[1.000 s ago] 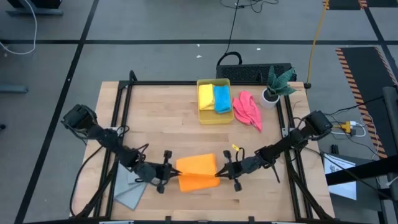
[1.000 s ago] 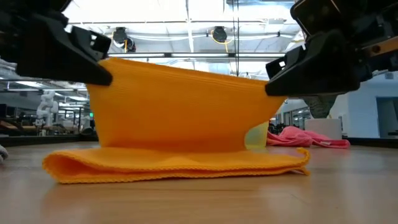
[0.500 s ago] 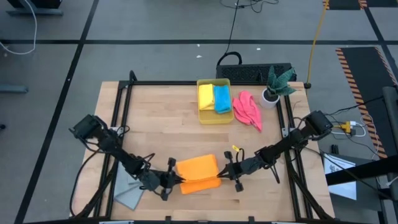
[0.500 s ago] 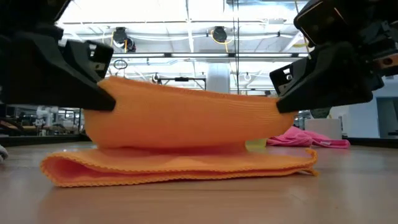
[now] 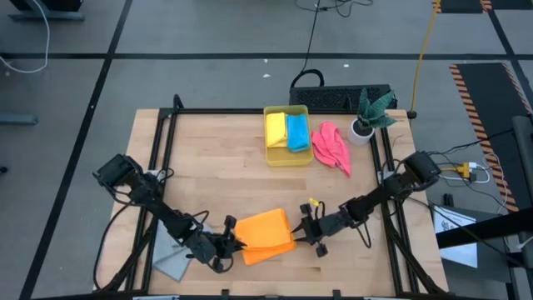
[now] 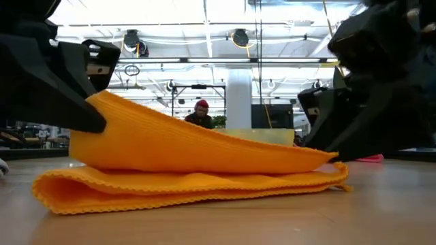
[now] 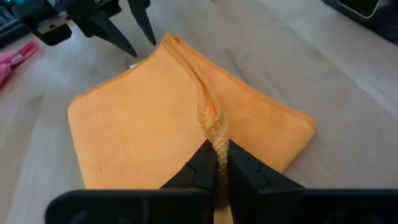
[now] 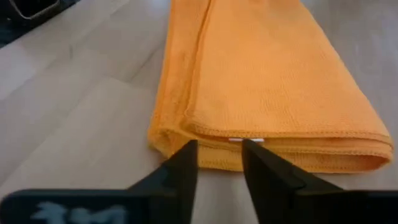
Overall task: Fold microfiber towels
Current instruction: Fold the orange microfiber towel
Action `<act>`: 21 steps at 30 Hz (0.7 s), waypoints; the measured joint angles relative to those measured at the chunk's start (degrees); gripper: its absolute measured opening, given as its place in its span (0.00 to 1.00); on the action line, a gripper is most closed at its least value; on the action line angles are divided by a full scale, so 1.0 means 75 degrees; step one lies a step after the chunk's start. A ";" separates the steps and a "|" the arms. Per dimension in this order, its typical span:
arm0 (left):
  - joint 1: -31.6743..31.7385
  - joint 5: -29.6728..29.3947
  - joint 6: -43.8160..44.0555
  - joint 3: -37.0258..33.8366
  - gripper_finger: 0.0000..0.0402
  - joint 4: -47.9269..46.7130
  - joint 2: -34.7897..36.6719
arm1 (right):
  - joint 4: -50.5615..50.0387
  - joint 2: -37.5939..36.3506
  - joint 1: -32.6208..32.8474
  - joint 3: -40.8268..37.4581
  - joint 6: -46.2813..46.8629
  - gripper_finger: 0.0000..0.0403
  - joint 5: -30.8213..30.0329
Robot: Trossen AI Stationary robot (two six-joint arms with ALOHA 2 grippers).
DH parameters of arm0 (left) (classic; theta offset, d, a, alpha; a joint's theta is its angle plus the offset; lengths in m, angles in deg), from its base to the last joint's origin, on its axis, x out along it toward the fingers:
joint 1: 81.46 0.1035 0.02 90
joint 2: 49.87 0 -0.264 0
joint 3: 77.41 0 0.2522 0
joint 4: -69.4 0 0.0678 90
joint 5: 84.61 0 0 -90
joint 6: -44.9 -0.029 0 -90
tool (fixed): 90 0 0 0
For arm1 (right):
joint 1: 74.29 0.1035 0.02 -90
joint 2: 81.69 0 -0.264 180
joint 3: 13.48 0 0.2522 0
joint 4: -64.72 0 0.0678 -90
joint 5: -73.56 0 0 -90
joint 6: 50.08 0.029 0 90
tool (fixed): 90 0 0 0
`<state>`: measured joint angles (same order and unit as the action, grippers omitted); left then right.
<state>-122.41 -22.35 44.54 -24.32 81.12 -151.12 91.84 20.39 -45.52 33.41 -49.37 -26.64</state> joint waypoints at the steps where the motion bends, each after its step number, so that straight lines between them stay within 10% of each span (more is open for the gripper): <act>1: 0.0000 0.0035 0.0018 0.0000 0.07 0.0028 0.0000 | 0.0072 -0.0030 0.0031 0.0000 -0.0022 0.33 0.0001; 9: 0.0031 0.0124 0.0167 0.0000 0.08 0.0269 0.0000 | 0.0268 0.0043 0.0339 0.0357 -0.0796 0.46 -0.0017; 21: 0.0055 0.0058 0.0318 0.0000 0.08 0.0265 0.0000 | -0.0970 0.0761 0.0430 0.1334 -0.1313 0.34 -0.1264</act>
<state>-121.99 -21.92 46.93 -24.32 83.11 -151.12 84.57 26.10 -42.29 43.41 -59.22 -36.12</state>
